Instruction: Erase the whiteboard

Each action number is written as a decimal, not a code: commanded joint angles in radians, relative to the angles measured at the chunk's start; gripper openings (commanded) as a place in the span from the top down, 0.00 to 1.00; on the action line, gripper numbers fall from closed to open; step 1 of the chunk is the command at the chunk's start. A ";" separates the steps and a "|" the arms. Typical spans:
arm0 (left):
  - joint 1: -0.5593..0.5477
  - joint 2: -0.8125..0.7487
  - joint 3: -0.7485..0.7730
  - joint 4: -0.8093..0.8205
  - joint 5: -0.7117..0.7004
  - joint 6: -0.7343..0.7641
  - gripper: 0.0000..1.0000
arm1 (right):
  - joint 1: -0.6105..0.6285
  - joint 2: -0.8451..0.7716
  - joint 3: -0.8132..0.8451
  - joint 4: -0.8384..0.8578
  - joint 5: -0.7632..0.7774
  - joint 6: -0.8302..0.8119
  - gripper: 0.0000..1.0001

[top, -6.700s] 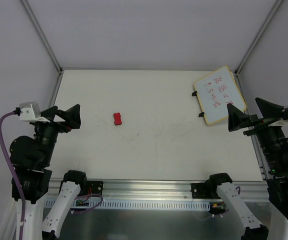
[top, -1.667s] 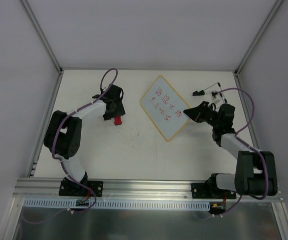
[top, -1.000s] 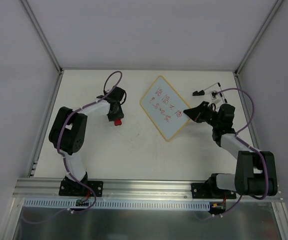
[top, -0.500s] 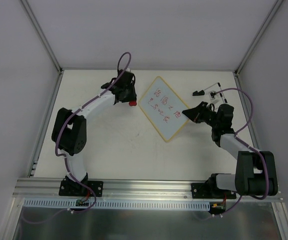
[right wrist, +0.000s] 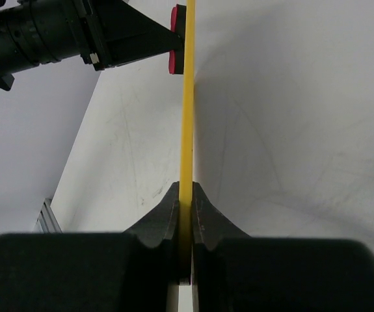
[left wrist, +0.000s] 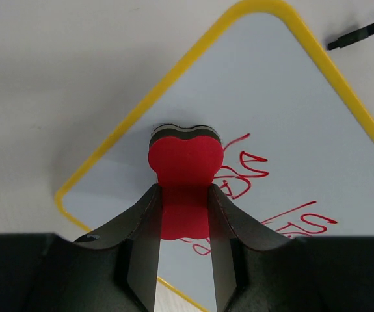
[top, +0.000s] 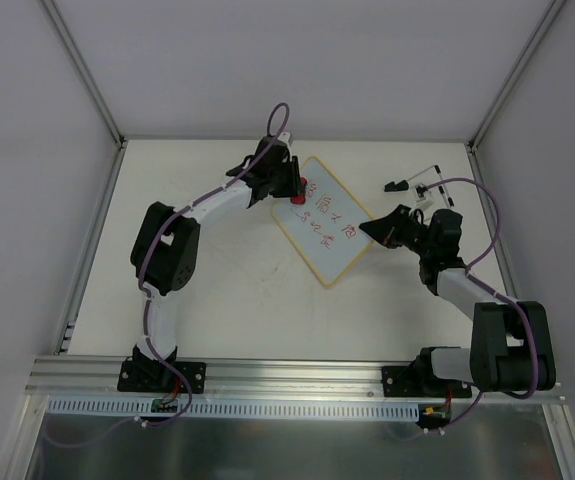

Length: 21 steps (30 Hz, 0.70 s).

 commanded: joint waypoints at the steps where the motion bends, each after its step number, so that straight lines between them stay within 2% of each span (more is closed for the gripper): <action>1: -0.045 -0.005 -0.011 0.138 0.069 0.023 0.82 | 0.013 -0.025 0.010 0.174 -0.048 0.047 1.00; 7: -0.114 0.013 -0.034 0.197 0.085 0.030 0.82 | 0.032 0.004 0.013 0.202 -0.065 0.064 1.00; 15: -0.307 -0.016 -0.113 0.195 0.062 0.109 0.83 | 0.044 0.007 0.010 0.203 -0.053 0.059 1.00; 21: -0.346 -0.013 -0.146 0.181 0.025 0.057 0.91 | 0.047 0.004 0.008 0.203 -0.047 0.053 1.00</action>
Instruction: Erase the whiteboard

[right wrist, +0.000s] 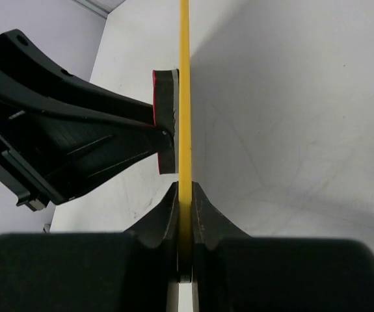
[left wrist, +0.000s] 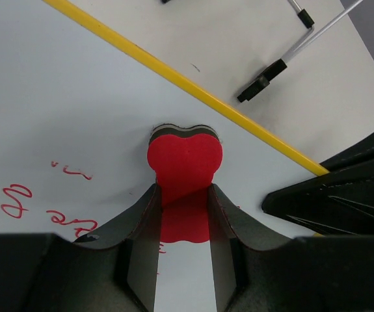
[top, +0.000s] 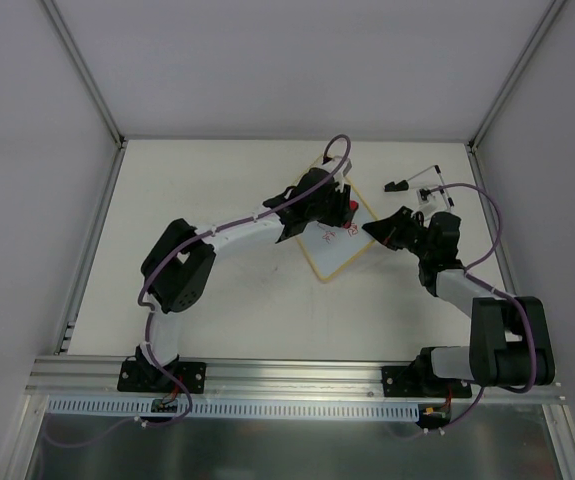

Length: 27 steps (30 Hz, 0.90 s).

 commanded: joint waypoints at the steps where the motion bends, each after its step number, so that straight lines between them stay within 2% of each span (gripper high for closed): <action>1: -0.061 0.030 -0.045 -0.040 0.046 -0.030 0.91 | 0.048 -0.022 0.028 0.178 -0.137 -0.014 1.00; 4: -0.041 0.018 -0.050 -0.052 -0.001 -0.031 0.92 | 0.048 -0.028 0.021 0.178 -0.139 -0.014 1.00; 8: 0.034 0.004 -0.071 -0.055 -0.023 -0.076 0.93 | 0.050 -0.040 0.010 0.178 -0.139 -0.016 1.00; 17: 0.232 0.044 -0.034 -0.063 -0.049 -0.064 0.92 | 0.048 -0.077 -0.004 0.173 -0.160 -0.009 1.00; 22: 0.266 0.109 0.056 -0.068 -0.037 -0.028 0.92 | 0.050 -0.091 -0.010 0.170 -0.174 -0.003 1.00; 27: 0.251 0.133 0.108 -0.066 0.051 -0.016 0.91 | 0.048 -0.099 -0.011 0.167 -0.185 -0.002 1.00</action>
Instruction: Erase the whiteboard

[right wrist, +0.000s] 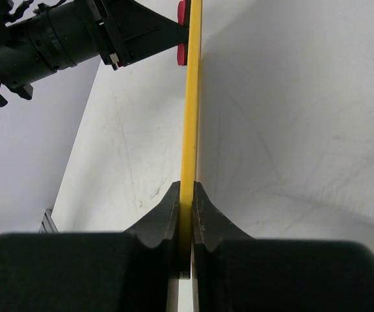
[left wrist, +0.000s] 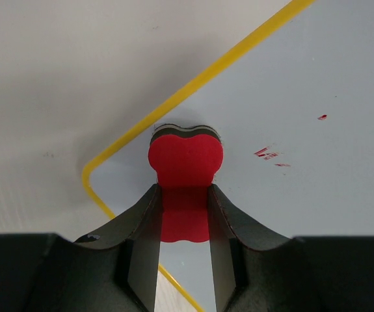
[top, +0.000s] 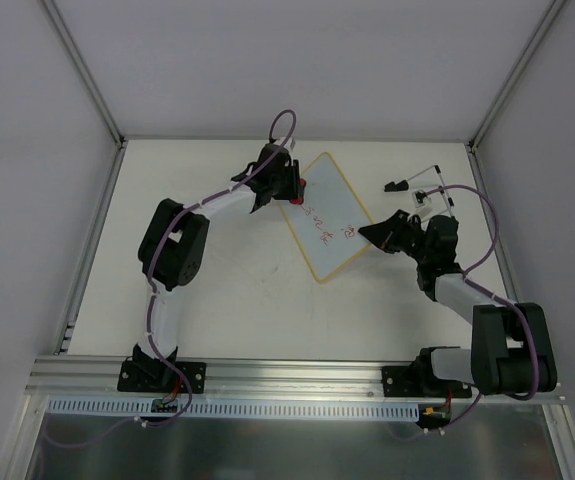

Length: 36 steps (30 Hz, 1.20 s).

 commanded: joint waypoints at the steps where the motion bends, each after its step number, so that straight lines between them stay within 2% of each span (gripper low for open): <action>1: -0.039 0.023 0.052 0.006 0.068 0.031 0.91 | 0.021 -0.062 0.020 0.153 -0.166 0.012 1.00; 7: -0.177 -0.023 0.017 0.007 0.094 0.097 0.91 | 0.021 -0.057 0.029 0.152 -0.163 0.010 1.00; 15: -0.356 -0.092 -0.113 0.006 0.122 0.042 0.91 | 0.023 -0.056 0.028 0.152 -0.142 0.010 1.00; 20: -0.450 -0.116 -0.123 0.006 0.123 0.016 0.91 | 0.021 -0.054 0.025 0.152 -0.134 0.009 1.00; 26: -0.484 -0.109 -0.109 0.006 0.139 -0.027 0.92 | 0.023 -0.054 0.022 0.152 -0.126 0.006 1.00; 30: -0.470 -0.132 -0.162 0.008 0.067 -0.046 0.96 | 0.023 -0.054 0.023 0.152 -0.132 0.009 1.00; 36: -0.361 -0.162 -0.178 0.007 -0.001 -0.046 0.96 | 0.021 -0.065 0.006 0.152 -0.148 0.010 1.00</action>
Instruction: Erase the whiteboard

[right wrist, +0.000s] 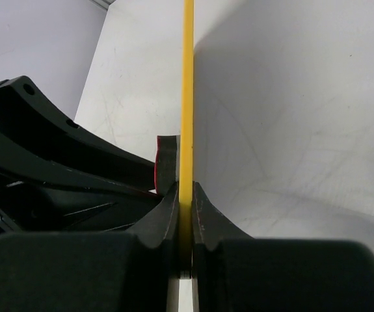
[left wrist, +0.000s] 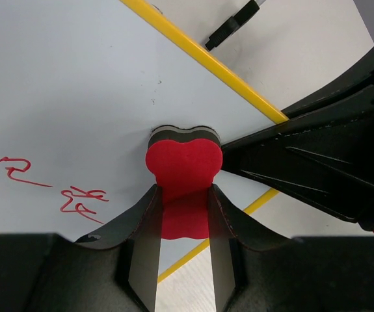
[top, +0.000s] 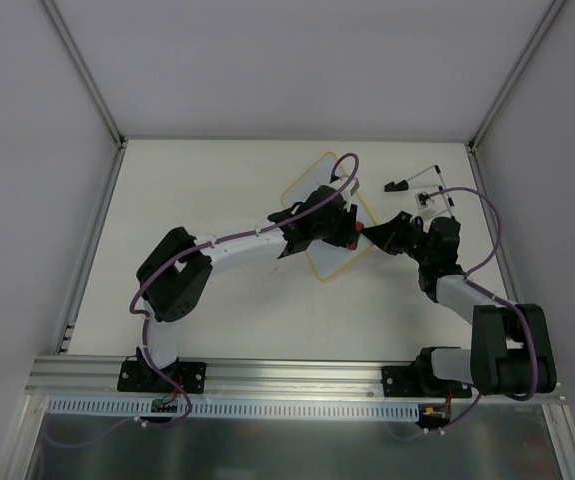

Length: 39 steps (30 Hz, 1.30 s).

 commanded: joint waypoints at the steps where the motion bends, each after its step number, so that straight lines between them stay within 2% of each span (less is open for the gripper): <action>1: 0.036 0.015 -0.025 -0.035 0.030 -0.025 0.96 | 0.046 -0.061 0.017 0.165 -0.170 0.025 1.00; 9: 0.192 0.083 0.070 -0.036 0.018 -0.006 0.95 | 0.046 -0.072 0.005 0.165 -0.218 0.032 1.00; 20: 0.324 0.171 0.173 -0.039 -0.010 0.029 0.94 | 0.044 -0.099 0.009 0.105 -0.270 0.003 1.00; 29: 0.360 0.241 0.278 -0.048 0.012 0.101 0.92 | 0.046 -0.108 0.022 0.062 -0.304 -0.029 1.00; 34: 0.335 0.248 0.331 -0.049 0.140 0.141 0.91 | 0.046 -0.107 0.029 0.041 -0.308 -0.051 1.00; 39: 0.283 0.239 0.354 -0.052 0.188 0.256 0.89 | 0.047 -0.096 0.037 0.036 -0.311 -0.058 1.00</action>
